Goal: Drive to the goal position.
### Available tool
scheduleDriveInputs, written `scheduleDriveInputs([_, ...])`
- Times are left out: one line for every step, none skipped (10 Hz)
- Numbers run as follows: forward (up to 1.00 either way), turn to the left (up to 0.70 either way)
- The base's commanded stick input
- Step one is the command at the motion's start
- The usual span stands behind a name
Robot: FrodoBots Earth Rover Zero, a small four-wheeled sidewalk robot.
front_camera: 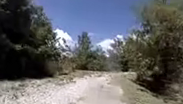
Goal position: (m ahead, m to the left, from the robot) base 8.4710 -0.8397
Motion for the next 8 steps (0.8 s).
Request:
scheduleDriveInputs([0.44, 0.02])
scheduleDriveInputs([0.44, 0.02])
scheduleDriveInputs([0.44, 0.02])
scheduleDriveInputs([0.44, 0.02])
scheduleDriveInputs([0.44, 0.02])
scheduleDriveInputs([0.44, 0.02])
scheduleDriveInputs([0.44, 0.02])
scheduleDriveInputs([0.44, 0.02])
